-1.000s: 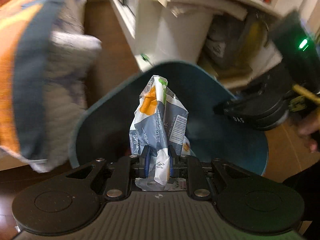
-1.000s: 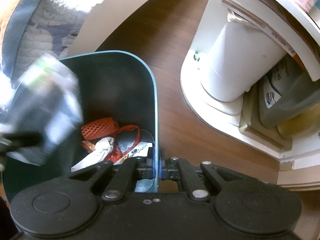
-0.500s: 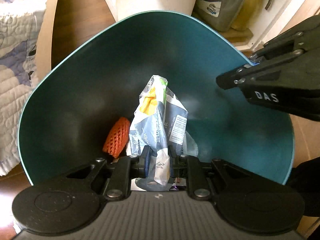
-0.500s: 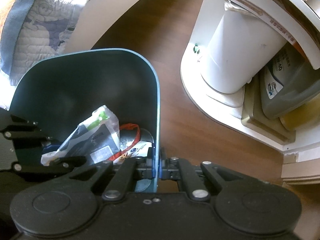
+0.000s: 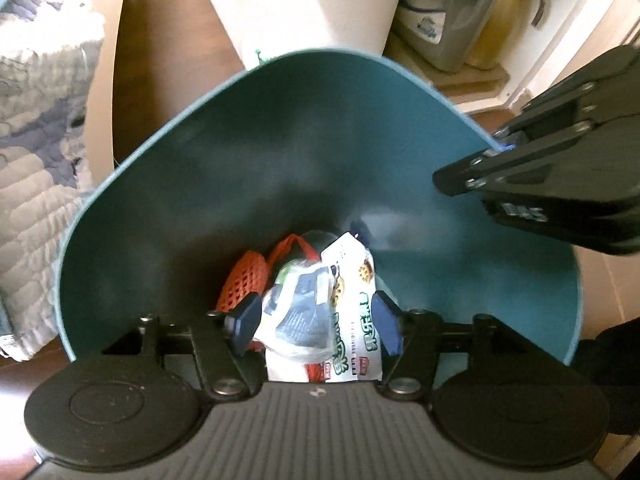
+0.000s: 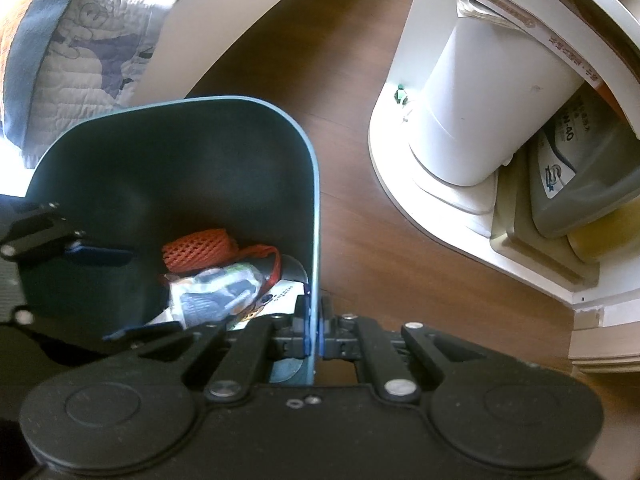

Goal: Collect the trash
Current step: 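Carry the grey-white snack bag with the left gripper into the teal bin and release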

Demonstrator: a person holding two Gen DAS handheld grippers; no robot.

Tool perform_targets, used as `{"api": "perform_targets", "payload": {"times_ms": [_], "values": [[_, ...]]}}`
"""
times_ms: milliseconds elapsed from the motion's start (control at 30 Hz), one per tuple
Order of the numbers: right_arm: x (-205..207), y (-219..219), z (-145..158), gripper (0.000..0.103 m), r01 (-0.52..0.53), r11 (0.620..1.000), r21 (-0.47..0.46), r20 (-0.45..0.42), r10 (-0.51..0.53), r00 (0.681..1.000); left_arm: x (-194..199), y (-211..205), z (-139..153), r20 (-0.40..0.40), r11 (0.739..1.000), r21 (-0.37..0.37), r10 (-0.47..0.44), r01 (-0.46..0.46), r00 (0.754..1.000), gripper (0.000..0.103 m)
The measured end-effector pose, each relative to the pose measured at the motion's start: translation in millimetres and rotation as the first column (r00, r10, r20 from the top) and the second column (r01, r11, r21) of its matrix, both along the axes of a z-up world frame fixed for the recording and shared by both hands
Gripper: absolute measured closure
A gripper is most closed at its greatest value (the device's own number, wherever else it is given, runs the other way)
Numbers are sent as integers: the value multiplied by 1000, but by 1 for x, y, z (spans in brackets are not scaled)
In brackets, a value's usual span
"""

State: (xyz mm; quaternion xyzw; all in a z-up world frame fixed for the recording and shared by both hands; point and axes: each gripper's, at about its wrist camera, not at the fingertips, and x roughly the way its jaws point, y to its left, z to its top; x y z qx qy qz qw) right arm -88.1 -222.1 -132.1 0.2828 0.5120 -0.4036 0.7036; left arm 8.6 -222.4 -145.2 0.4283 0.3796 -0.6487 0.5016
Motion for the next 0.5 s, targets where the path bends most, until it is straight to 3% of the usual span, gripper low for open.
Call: {"api": "perform_targets", "payload": {"times_ms": [267,500], "values": [[-1,-1,-2,100,2,1000,1,0,-2,1000,30,26,43,-17,996,-86,29,-31,999,44],[0,-2,-2,100,-4,1000,-1,-2,4,1000,76,57,78,24,982,-166,97,-91,995,44]]}}
